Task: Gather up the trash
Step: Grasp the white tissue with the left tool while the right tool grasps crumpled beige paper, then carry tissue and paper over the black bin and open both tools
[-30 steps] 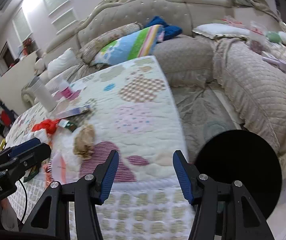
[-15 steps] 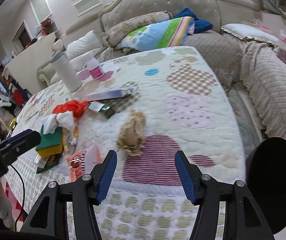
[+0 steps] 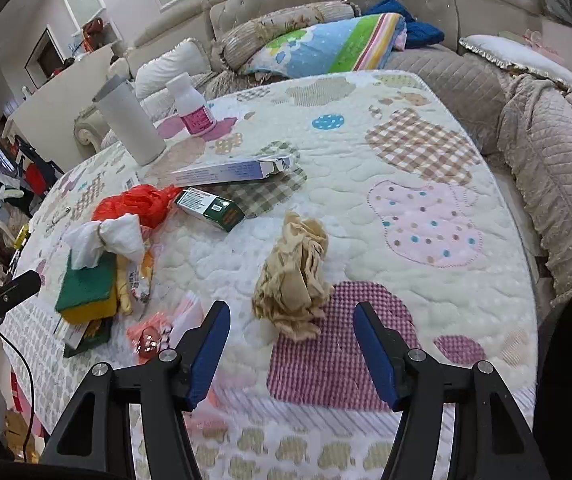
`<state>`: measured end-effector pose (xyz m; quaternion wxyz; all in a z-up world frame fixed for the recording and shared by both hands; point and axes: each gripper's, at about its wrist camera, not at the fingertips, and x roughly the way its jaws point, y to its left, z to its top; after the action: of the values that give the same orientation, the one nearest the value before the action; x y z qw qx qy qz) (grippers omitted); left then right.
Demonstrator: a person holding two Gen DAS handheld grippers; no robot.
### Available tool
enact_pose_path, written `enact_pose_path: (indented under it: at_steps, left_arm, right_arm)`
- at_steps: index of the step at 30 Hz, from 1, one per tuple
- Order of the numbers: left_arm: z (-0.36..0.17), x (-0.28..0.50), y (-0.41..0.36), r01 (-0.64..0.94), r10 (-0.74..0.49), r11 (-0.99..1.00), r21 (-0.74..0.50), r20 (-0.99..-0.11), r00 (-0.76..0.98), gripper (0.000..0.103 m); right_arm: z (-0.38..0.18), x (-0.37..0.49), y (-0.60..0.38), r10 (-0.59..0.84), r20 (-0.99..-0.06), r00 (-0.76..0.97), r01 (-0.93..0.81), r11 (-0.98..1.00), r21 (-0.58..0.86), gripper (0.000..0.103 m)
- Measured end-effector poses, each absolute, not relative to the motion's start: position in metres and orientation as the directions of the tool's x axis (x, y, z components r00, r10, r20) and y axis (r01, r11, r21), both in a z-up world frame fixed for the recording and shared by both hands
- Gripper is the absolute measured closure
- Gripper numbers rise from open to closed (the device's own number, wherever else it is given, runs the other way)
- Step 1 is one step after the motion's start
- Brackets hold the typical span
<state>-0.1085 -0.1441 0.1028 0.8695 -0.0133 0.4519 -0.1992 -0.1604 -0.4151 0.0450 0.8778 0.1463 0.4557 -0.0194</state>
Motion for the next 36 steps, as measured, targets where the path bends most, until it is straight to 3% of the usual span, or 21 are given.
enact_pose_path:
  at_steps: [13,14,15,17,19,20,21,27,36]
  left_arm:
    - [0.08,-0.062,-0.204,0.454,-0.29,0.89,-0.041,-0.819,0.494,0.051]
    - [0.077,-0.06,-0.208,0.471,-0.292,0.881,-0.038,-0.827,0.48,0.058]
    - [0.075,-0.059,-0.209,0.478,-0.298,0.877,-0.045,-0.831,0.469,0.075]
    - [0.073,-0.057,-0.211,0.485,-0.31,0.872,-0.067,-0.842,0.442,0.086]
    - [0.074,-0.057,-0.211,0.496,-0.334,0.863,-0.092,-0.841,0.426,0.088]
    - [0.077,-0.058,-0.209,0.497,-0.347,0.861,-0.108,-0.838,0.42,0.089]
    - [0.079,-0.059,-0.208,0.496,-0.358,0.86,-0.121,-0.835,0.418,0.089]
    - [0.112,-0.069,-0.201,0.5,-0.458,0.836,-0.226,-0.789,0.409,0.089]
    - [0.139,-0.108,-0.226,0.547,-0.501,0.806,-0.226,-0.752,0.428,0.089]
  right_arm:
    - [0.027,-0.127,-0.416,0.105,-0.825,0.556,0.155,0.962,0.227,0.041]
    - [0.026,-0.127,-0.416,0.107,-0.824,0.556,0.154,0.961,0.228,0.041]
    - [0.025,-0.127,-0.416,0.107,-0.824,0.557,0.152,0.962,0.228,0.041]
    - [0.024,-0.127,-0.416,0.105,-0.818,0.566,0.146,0.964,0.224,0.041]
    - [0.025,-0.128,-0.417,0.104,-0.81,0.577,0.145,0.963,0.227,0.047]
    - [0.026,-0.13,-0.419,0.112,-0.804,0.584,0.143,0.961,0.238,0.061]
    - [0.026,-0.131,-0.42,0.125,-0.801,0.586,0.138,0.958,0.25,0.066]
    - [0.045,-0.15,-0.424,0.132,-0.765,0.631,0.122,0.956,0.266,0.069]
    - [0.072,-0.185,-0.438,0.118,-0.723,0.68,0.129,0.952,0.277,0.07]
